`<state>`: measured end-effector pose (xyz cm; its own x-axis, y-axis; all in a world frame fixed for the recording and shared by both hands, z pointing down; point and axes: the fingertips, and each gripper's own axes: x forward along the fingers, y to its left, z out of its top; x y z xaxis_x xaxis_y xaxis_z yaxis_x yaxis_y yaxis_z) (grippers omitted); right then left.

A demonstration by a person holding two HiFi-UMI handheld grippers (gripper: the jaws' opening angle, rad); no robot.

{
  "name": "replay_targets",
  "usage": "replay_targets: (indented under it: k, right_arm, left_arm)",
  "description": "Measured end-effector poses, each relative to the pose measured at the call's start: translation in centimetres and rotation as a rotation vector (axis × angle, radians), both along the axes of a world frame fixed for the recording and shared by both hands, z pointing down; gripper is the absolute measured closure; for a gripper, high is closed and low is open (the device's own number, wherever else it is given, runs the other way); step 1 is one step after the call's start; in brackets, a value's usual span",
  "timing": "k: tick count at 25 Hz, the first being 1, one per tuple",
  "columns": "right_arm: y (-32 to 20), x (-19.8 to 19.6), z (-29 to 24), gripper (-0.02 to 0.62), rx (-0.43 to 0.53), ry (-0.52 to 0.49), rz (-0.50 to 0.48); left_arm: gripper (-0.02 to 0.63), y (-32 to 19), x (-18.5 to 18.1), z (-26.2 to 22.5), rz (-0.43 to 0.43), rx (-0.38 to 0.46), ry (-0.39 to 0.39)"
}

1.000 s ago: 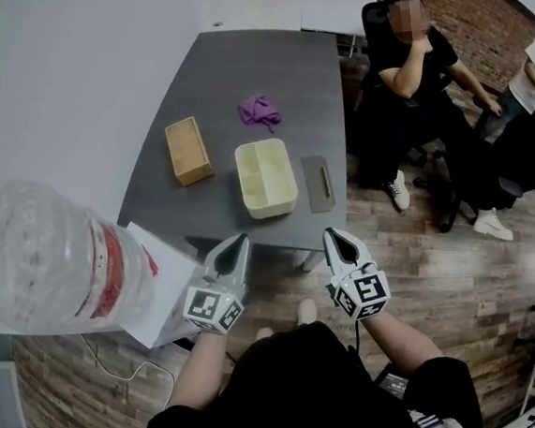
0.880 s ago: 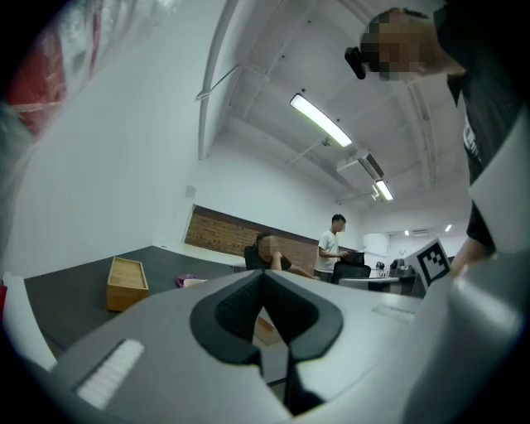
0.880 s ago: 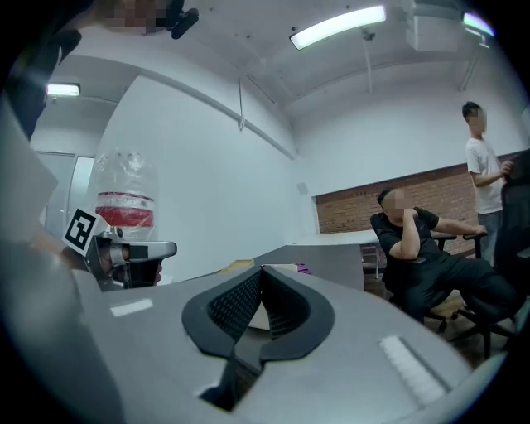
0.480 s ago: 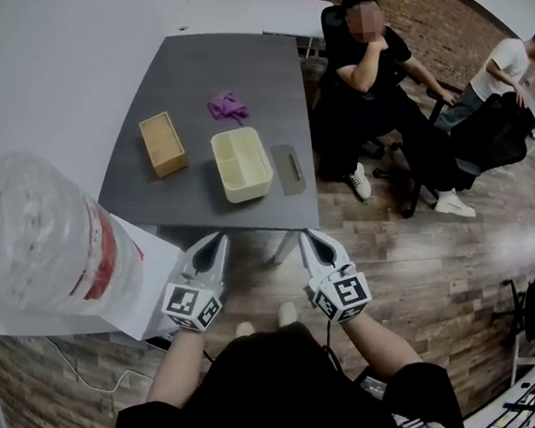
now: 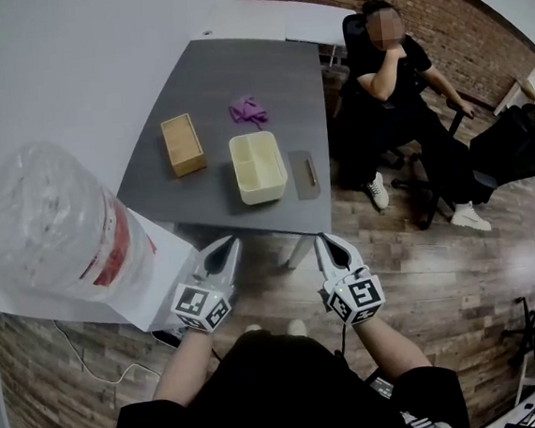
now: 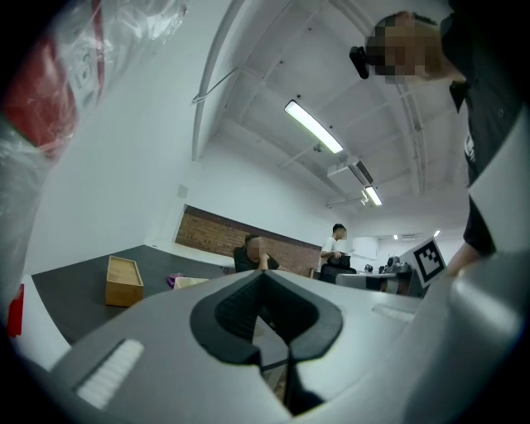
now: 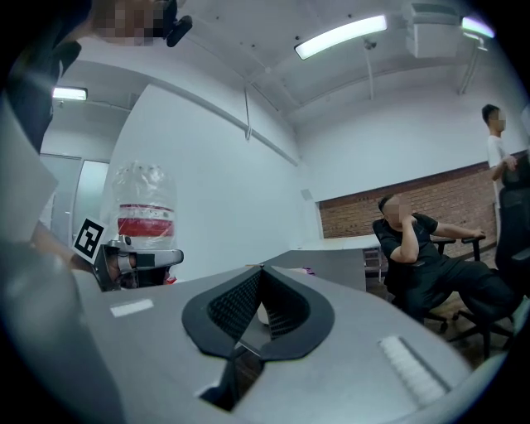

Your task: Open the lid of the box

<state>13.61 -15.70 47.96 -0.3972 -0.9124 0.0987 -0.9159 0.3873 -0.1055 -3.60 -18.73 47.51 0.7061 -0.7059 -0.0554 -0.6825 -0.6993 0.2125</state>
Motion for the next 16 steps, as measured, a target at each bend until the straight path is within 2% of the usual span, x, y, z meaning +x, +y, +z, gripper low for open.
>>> replay_targets:
  k: [16]
  right_arm:
    - [-2.3, 0.1, -1.2, 0.595, 0.039, 0.011, -0.045]
  left_arm:
    - [0.607, -1.4, 1.7, -1.5, 0.011, 0.03, 0.016]
